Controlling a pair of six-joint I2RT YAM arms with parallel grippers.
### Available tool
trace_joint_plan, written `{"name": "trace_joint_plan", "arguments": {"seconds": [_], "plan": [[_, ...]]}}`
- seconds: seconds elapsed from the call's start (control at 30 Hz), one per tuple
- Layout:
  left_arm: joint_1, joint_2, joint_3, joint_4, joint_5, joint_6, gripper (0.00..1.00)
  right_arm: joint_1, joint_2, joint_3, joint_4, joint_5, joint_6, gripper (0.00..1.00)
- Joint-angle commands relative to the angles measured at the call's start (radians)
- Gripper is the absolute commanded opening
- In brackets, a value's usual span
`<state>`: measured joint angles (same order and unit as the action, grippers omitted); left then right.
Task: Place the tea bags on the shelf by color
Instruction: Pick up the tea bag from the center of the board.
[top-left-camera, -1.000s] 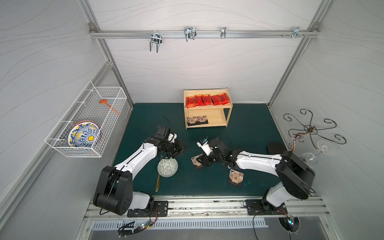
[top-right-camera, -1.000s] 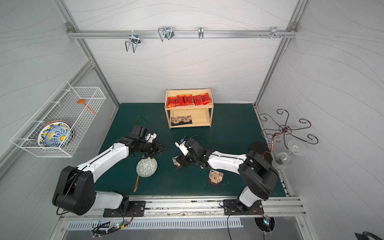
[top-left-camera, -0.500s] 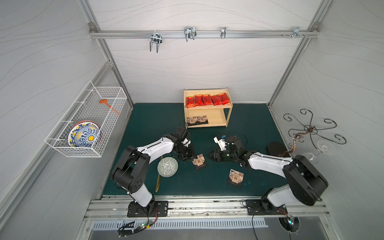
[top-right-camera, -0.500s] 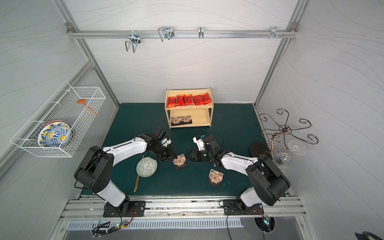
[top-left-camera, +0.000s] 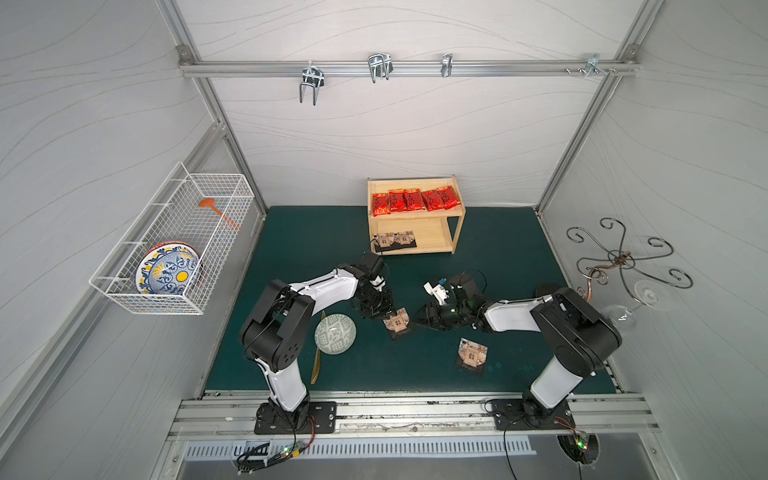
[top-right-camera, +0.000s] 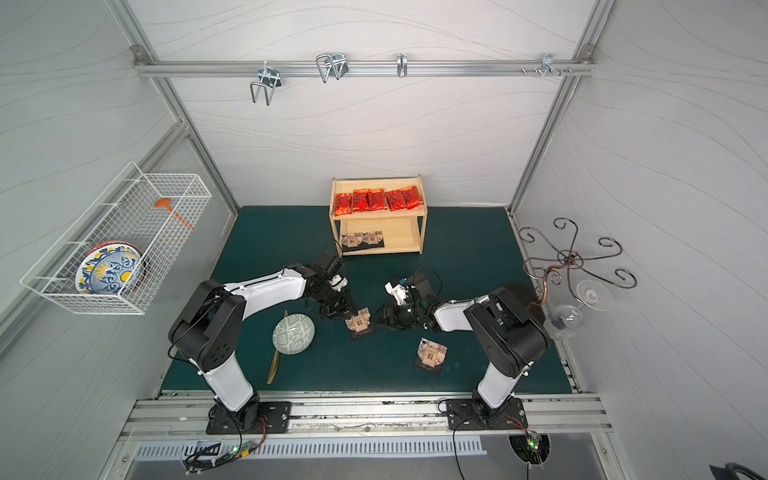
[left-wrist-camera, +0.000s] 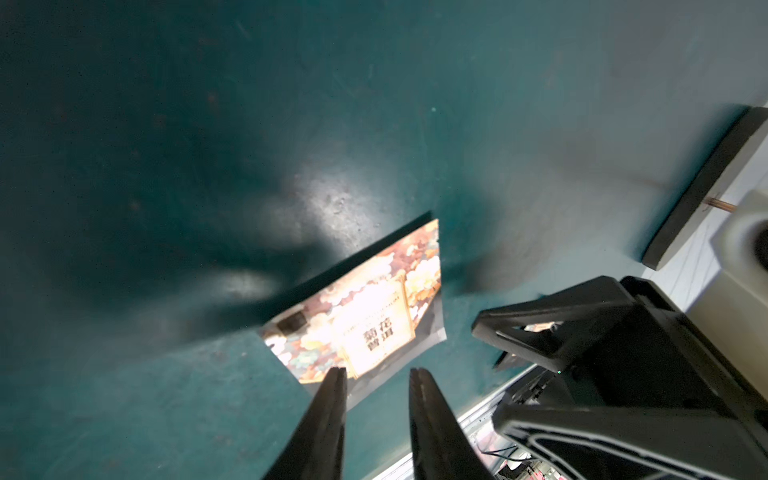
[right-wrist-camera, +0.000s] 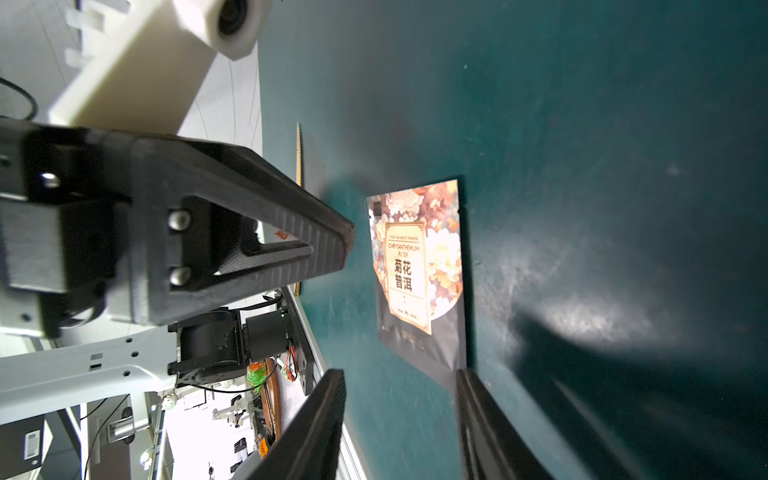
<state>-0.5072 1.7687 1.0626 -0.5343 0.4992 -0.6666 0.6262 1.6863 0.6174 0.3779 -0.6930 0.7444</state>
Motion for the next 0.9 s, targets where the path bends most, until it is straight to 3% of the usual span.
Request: {"name": "trace_joint_plan", "arguments": {"seconds": [0.0, 0.63, 0.87], "plan": [[-0.004, 0.027, 0.008, -0.006, -0.027, 0.006, 0.31, -0.009, 0.029, 0.021, 0.013, -0.023, 0.013, 0.47], [-0.001, 0.078, -0.034, 0.038, 0.01, -0.014, 0.27, -0.009, 0.16, 0.081, 0.088, -0.097, 0.167, 0.47], [-0.002, 0.066, -0.04, 0.037, 0.007, -0.016, 0.23, -0.007, 0.246, 0.106, 0.257, -0.152, 0.307, 0.3]]}}
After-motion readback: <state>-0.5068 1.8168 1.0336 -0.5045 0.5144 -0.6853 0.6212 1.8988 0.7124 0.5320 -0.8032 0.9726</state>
